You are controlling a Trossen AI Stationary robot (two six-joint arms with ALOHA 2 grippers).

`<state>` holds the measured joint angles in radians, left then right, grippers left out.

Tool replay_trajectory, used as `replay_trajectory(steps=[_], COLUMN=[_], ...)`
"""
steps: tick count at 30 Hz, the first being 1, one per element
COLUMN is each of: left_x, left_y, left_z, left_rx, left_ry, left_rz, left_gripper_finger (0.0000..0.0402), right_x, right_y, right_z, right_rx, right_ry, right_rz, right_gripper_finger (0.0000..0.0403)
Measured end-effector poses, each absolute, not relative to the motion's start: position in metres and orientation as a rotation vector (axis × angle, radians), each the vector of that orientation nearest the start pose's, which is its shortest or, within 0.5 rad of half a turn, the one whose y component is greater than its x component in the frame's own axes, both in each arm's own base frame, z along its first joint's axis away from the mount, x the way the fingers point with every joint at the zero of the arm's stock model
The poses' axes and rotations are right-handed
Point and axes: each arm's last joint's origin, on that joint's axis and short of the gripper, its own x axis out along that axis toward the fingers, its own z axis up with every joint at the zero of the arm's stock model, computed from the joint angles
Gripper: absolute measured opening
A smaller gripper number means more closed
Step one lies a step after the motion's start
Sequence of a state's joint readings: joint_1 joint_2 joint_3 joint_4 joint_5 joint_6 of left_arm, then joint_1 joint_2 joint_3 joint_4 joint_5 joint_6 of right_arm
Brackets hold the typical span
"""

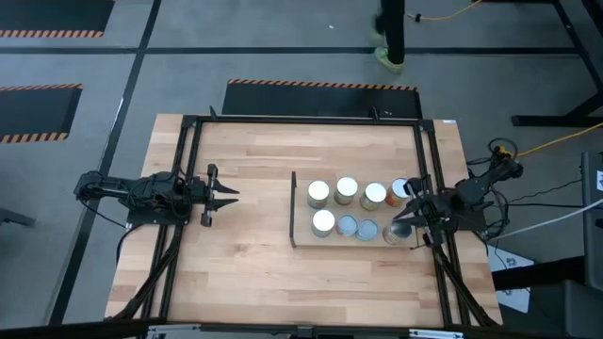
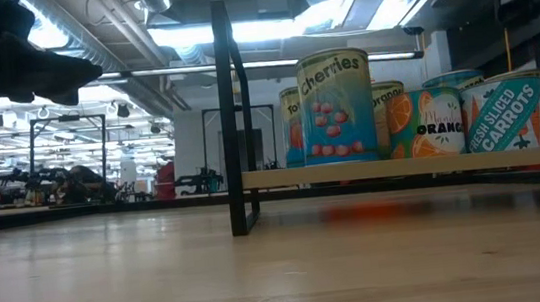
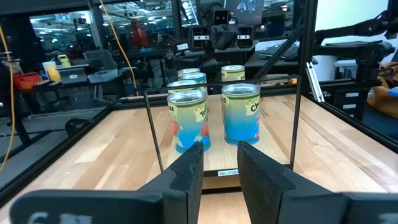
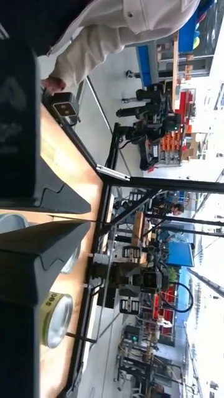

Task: Pick and place cans onto a shelf
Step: Return to Home Position

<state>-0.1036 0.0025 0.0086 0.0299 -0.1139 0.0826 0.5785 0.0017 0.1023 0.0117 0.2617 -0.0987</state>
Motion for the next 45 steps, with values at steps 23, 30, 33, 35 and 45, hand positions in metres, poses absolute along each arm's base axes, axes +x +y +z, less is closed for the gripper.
replay_trajectory(steps=[23, 30, 33, 35, 45], left_x=[0.097, 0.097, 0.097, 0.097, 0.097], left_y=[-0.007, -0.007, -0.007, -0.007, -0.007], left_z=[0.169, 0.169, 0.169, 0.169, 0.169], left_rx=[0.078, 0.078, 0.078, 0.078, 0.078], left_ry=[-0.035, -0.035, -0.036, -0.036, -0.036], left_rz=[0.013, 0.013, 0.013, 0.013, 0.013], left_gripper_finger=[0.0092, 0.0092, 0.0092, 0.0092, 0.0092], right_x=[0.09, 0.092, 0.092, 0.092, 0.093], right_y=[0.025, 0.017, 0.014, 0.013, 0.015], right_z=[0.181, 0.178, 0.178, 0.178, 0.177], right_rx=[-0.123, -0.136, -0.138, -0.139, -0.124], right_ry=[-0.132, -0.088, -0.082, -0.081, -0.088], right_rz=[-0.07, -0.188, -0.235, -0.245, -0.156], right_gripper_finger=[0.0035, 0.0035, 0.0035, 0.0035, 0.0035])
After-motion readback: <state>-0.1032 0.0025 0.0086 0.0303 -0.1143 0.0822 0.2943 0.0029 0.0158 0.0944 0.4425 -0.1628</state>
